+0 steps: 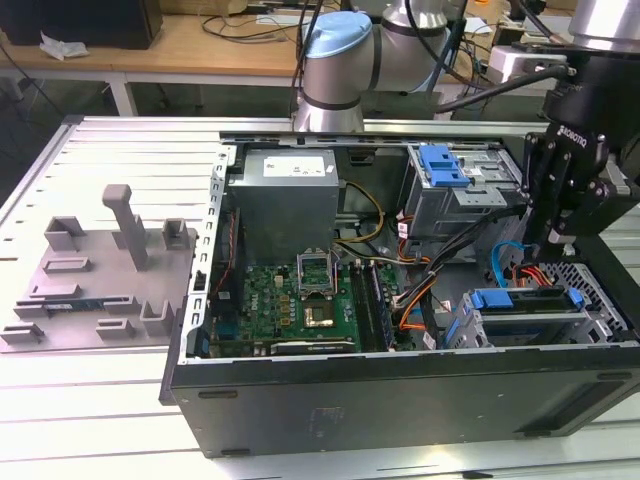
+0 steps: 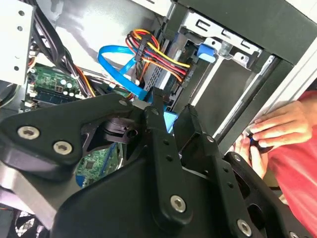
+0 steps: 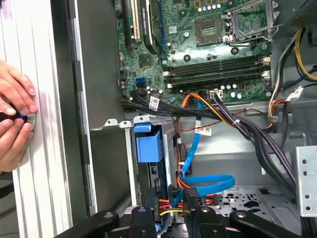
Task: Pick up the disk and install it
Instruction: 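Insert the second disk wire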
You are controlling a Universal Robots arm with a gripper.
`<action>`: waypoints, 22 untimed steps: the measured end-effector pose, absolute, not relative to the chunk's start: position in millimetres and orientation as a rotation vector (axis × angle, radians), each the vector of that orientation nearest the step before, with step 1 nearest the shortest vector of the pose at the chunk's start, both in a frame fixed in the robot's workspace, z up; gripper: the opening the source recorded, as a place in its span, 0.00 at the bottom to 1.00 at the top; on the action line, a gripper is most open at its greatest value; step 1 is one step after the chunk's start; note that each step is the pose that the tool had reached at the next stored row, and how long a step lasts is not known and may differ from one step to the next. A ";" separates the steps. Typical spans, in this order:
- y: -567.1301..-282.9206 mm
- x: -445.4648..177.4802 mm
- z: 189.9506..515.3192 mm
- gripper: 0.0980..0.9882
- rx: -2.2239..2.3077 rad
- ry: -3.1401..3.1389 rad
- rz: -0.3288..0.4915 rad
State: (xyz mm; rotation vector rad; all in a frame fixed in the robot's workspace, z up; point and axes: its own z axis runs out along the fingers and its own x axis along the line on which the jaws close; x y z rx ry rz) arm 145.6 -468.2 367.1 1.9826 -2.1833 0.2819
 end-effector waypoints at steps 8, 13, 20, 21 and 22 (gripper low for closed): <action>-458.2 145.6 363.1 0.28 1.968 -2.164 0.291; -458.1 145.8 362.5 0.12 1.967 -2.162 0.287; -458.2 145.7 358.7 0.12 1.962 -2.156 0.276; -458.2 145.8 358.3 0.12 1.962 -2.156 0.275; -458.2 145.8 357.9 0.12 1.962 -2.156 0.275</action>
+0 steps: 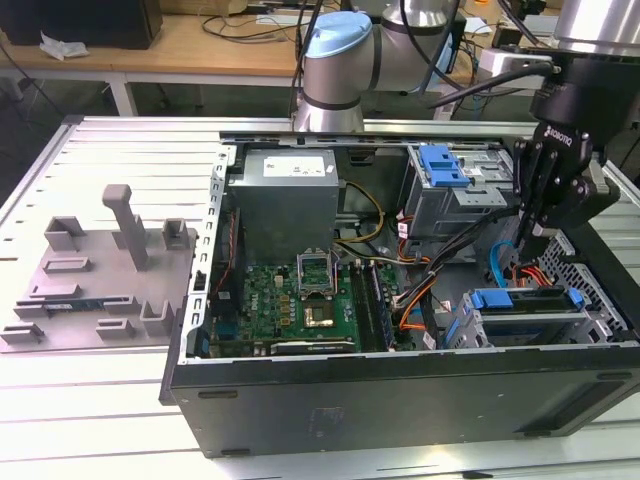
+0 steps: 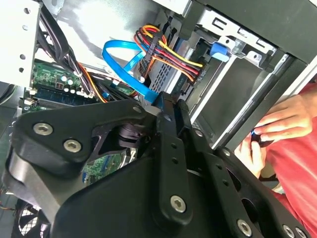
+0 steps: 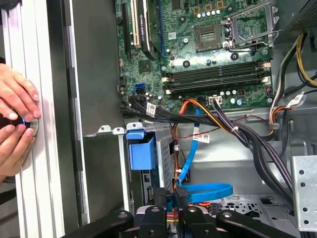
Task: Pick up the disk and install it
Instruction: 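Insert the second disk wire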
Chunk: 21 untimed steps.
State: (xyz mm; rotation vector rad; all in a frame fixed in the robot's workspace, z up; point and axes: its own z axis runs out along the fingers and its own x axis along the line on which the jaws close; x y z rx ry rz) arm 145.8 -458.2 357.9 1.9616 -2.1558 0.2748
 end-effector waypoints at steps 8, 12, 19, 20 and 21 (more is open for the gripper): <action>-460.4 145.8 357.2 0.07 1.962 -2.156 0.273; -470.5 145.8 357.2 0.07 1.968 -2.163 0.261; -493.0 145.8 356.8 0.07 1.997 -2.191 0.206; -494.0 145.8 356.6 0.07 2.002 -2.196 0.197; -494.6 145.8 356.6 0.07 2.007 -2.200 0.189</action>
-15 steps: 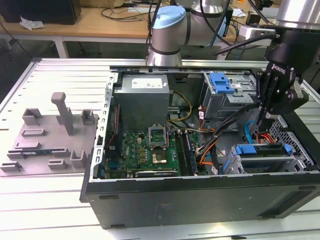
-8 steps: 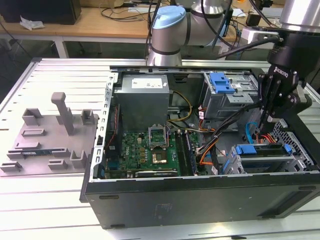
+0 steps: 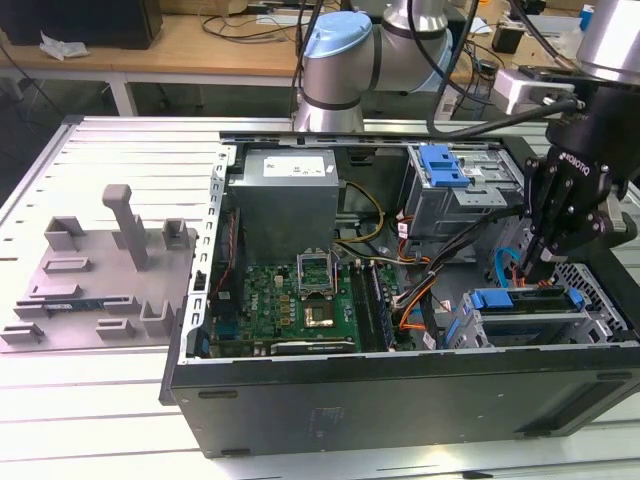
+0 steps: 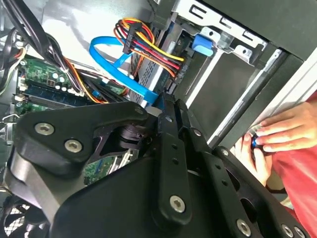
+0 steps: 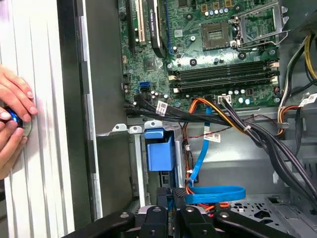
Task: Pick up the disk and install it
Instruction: 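Insert the second disk wire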
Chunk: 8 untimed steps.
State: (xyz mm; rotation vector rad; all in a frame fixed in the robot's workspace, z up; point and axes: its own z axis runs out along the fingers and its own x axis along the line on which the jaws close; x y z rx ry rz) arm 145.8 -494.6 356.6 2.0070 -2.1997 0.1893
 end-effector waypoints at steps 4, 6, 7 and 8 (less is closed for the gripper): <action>-499.8 145.8 356.5 0.07 2.056 -2.232 0.125; -516.1 145.8 355.5 0.07 2.119 -2.266 0.040; -516.9 145.7 355.4 0.07 2.119 -2.265 0.039; -518.6 145.9 354.5 0.07 2.119 -2.265 0.039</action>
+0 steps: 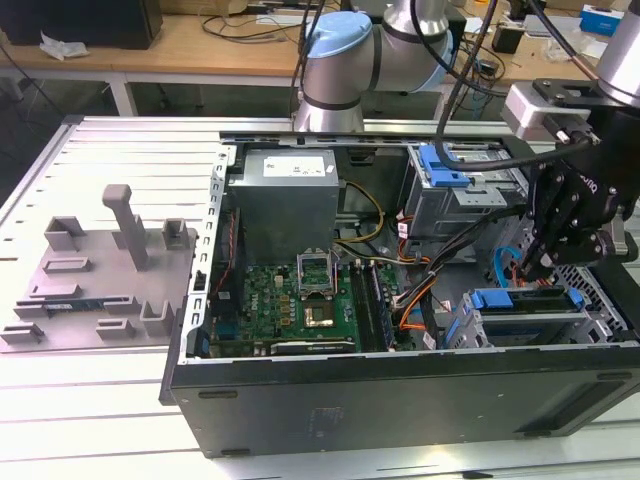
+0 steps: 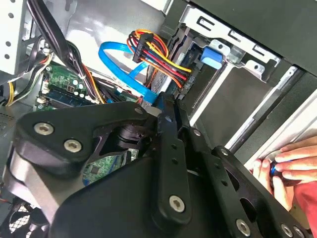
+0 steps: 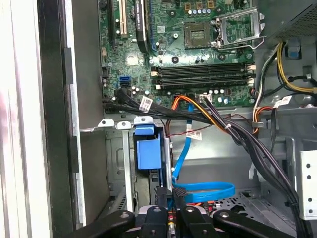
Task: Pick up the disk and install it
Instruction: 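Insert the second disk wire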
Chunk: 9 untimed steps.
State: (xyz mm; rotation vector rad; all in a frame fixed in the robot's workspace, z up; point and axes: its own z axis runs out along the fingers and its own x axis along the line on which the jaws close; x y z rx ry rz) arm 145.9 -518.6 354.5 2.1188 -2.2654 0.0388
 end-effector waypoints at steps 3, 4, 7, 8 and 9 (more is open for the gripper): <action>-522.7 146.6 350.8 0.07 2.119 -2.265 0.039; -523.2 146.6 350.1 0.07 2.119 -2.265 0.039; -523.8 146.6 349.4 0.07 2.119 -2.265 0.039; -524.1 146.6 349.4 0.07 2.119 -2.265 0.039; -524.5 146.7 349.3 0.07 2.119 -2.265 0.039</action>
